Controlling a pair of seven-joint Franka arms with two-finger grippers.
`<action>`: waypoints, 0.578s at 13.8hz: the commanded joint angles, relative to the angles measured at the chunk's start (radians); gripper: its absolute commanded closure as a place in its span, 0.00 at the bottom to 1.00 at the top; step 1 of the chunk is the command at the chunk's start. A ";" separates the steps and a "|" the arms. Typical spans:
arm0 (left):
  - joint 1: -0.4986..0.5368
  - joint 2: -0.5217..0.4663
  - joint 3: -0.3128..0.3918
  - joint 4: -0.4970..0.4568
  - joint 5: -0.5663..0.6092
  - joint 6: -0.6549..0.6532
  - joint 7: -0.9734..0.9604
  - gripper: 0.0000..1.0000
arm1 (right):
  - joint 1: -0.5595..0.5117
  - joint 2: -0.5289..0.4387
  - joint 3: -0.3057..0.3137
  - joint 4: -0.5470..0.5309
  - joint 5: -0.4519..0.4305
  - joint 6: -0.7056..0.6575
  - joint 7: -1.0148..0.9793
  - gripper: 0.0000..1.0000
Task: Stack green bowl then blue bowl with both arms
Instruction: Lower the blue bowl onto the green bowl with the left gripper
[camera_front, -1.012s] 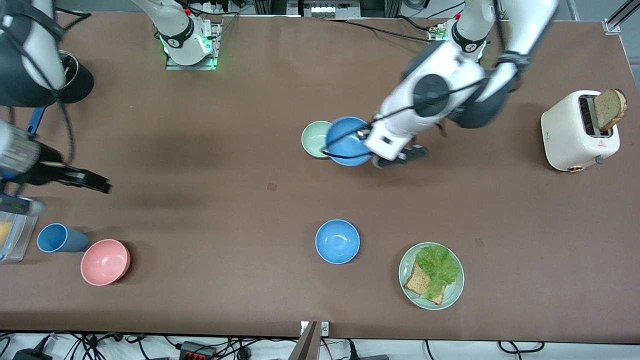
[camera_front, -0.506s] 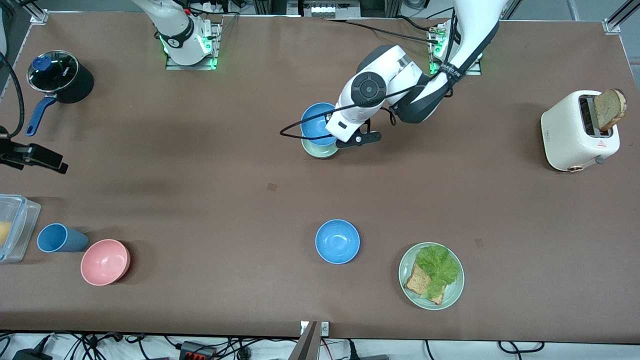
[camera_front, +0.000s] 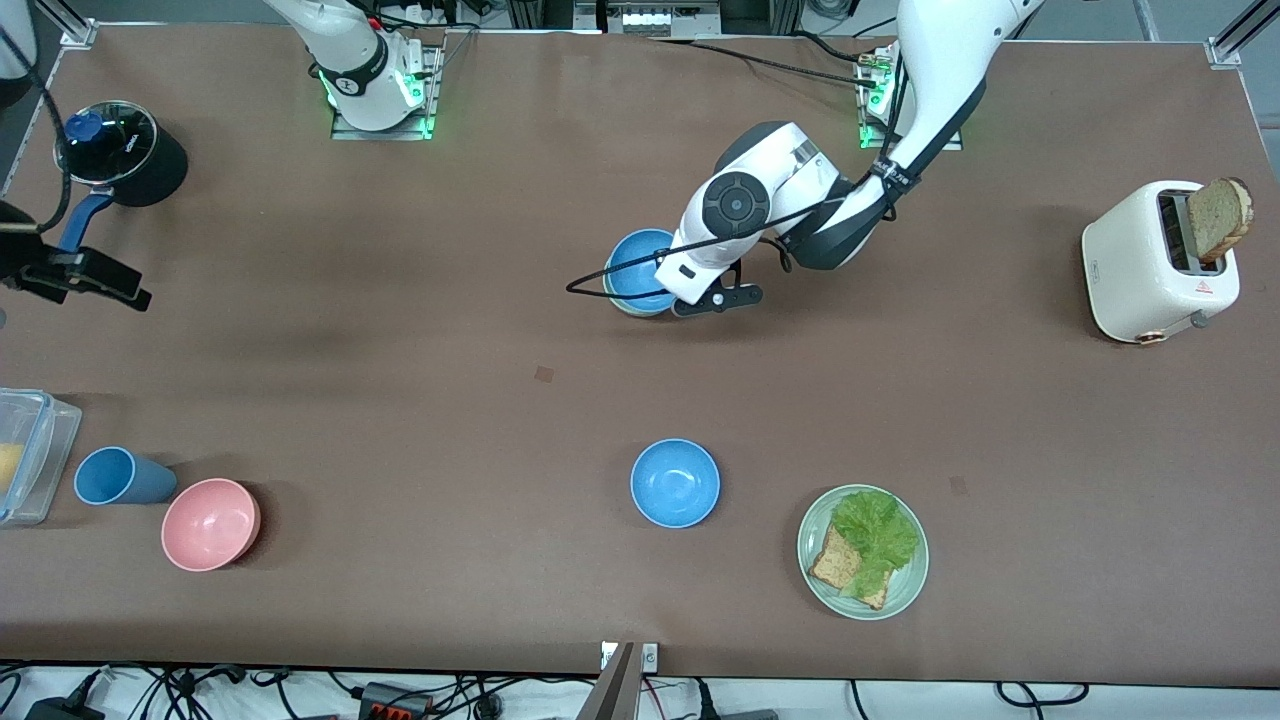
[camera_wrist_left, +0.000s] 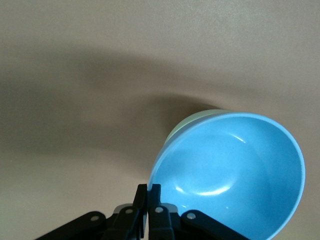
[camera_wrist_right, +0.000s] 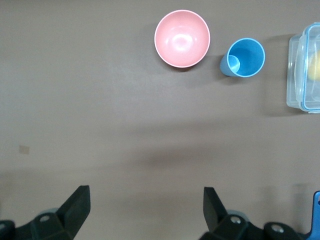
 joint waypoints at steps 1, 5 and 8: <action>-0.014 0.020 0.009 0.014 0.020 0.021 -0.010 1.00 | 0.004 -0.082 0.007 -0.108 -0.045 0.050 -0.020 0.00; -0.014 0.036 0.013 0.016 0.022 0.023 -0.010 0.91 | 0.004 -0.086 0.009 -0.113 -0.043 0.052 -0.018 0.00; 0.012 -0.003 0.006 0.020 0.020 -0.015 -0.012 0.70 | 0.004 -0.080 0.010 -0.097 -0.043 0.021 -0.020 0.00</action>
